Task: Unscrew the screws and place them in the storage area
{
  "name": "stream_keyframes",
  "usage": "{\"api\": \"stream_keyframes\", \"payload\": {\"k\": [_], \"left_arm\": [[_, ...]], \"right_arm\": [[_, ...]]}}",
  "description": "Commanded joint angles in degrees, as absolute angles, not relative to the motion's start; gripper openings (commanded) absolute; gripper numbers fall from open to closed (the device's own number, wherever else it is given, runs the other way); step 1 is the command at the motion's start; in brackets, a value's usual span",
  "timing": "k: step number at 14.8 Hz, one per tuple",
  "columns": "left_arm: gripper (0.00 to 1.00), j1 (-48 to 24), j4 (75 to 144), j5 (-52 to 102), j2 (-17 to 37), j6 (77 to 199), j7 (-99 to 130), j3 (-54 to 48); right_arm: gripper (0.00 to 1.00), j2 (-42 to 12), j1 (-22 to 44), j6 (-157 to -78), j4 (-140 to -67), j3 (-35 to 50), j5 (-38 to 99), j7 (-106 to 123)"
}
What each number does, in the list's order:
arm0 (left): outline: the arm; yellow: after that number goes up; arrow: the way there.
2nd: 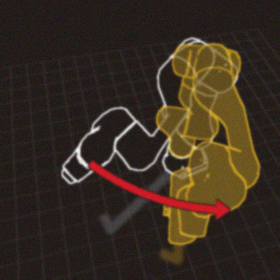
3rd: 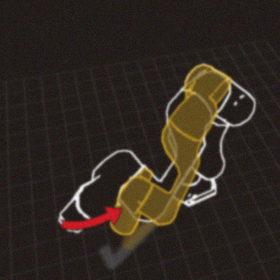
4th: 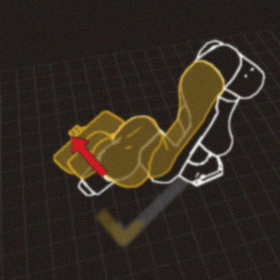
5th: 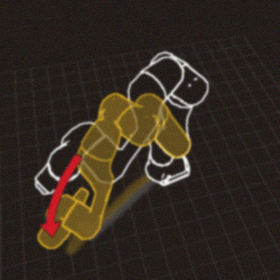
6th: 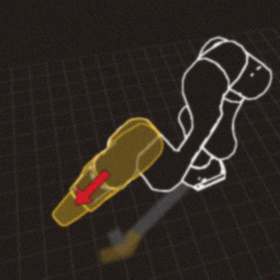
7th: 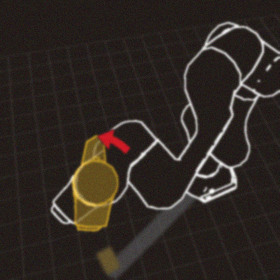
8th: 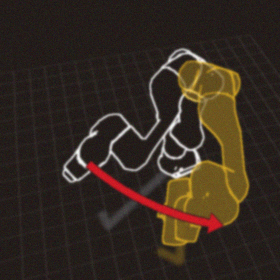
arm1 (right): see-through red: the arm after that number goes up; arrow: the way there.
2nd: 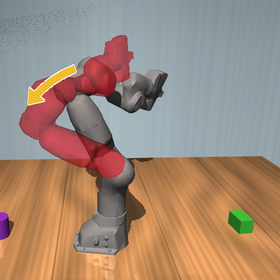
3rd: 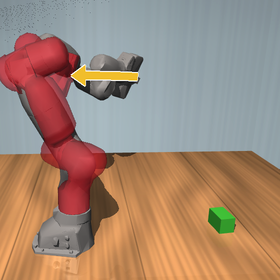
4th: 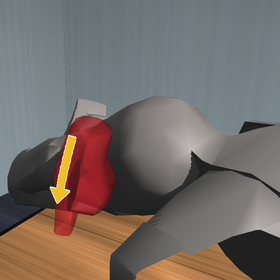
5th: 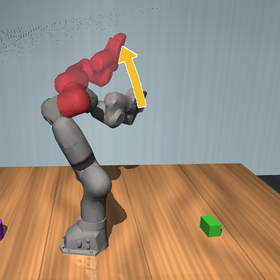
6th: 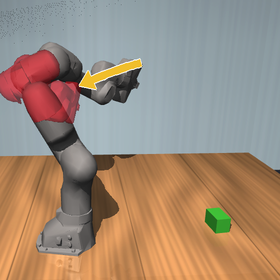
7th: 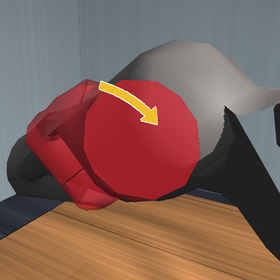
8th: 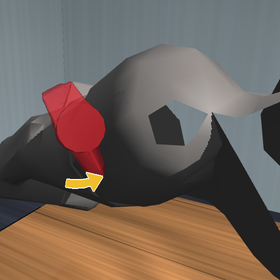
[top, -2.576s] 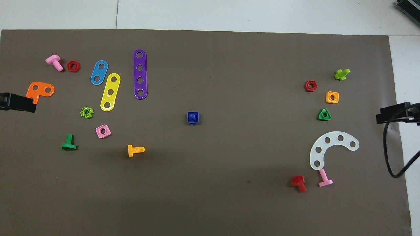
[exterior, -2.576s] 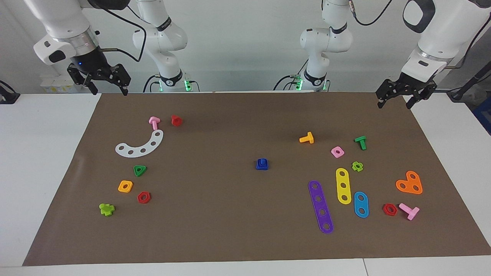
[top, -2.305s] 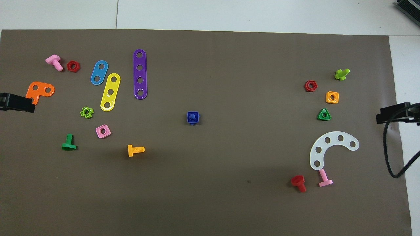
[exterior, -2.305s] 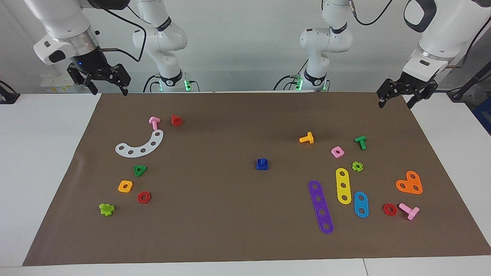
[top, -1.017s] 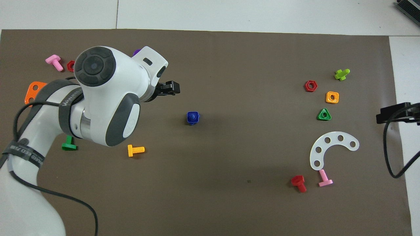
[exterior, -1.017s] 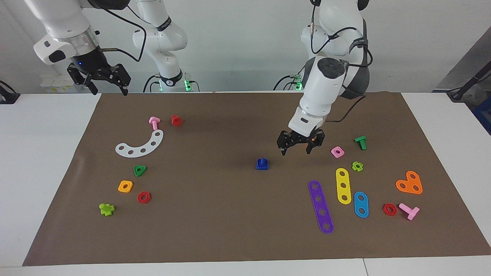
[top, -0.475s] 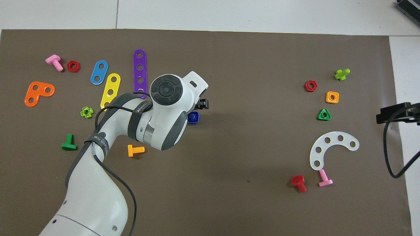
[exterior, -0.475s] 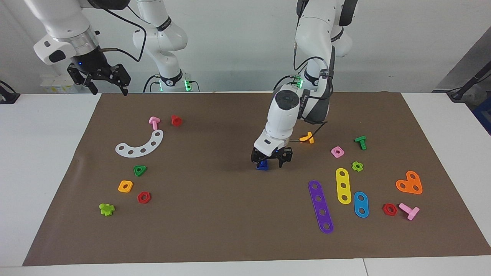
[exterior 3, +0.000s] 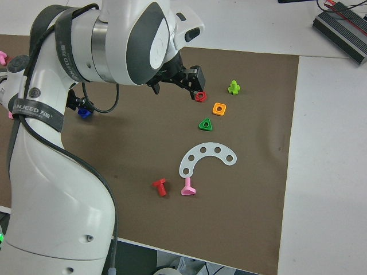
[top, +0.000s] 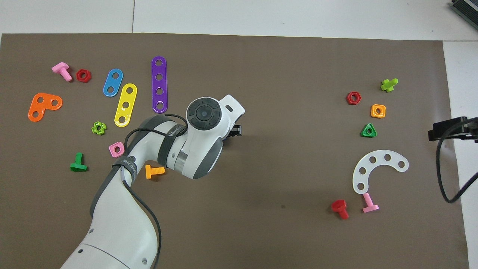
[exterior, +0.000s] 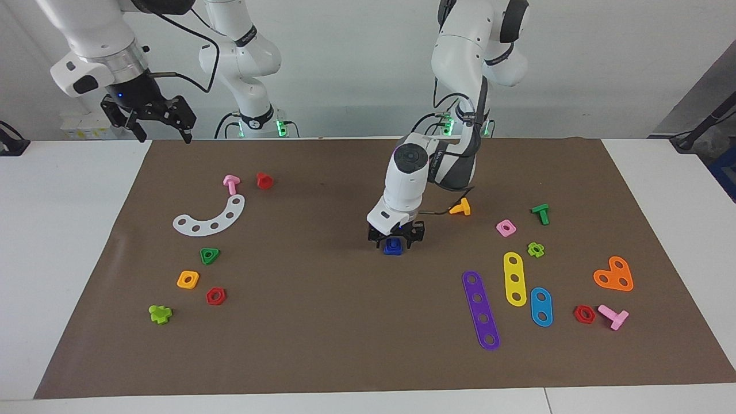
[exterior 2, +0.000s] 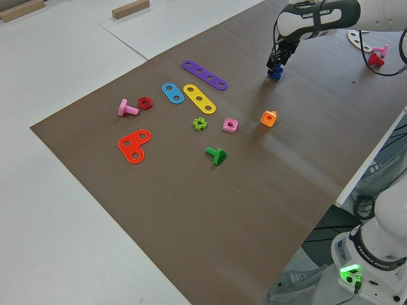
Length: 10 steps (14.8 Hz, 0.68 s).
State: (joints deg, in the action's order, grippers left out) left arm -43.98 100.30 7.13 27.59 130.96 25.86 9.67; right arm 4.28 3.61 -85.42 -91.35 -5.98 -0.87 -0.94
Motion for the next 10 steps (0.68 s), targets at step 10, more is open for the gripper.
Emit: {"api": "stream_keyframes", "payload": {"k": [10], "left_arm": [[0.52,-45.1,102.6,7.6,26.1,131.4,25.3,10.7]], "right_arm": [[1.0,5.4,3.5,-85.9,-92.5,-5.8,0.2,-1.5]]}}
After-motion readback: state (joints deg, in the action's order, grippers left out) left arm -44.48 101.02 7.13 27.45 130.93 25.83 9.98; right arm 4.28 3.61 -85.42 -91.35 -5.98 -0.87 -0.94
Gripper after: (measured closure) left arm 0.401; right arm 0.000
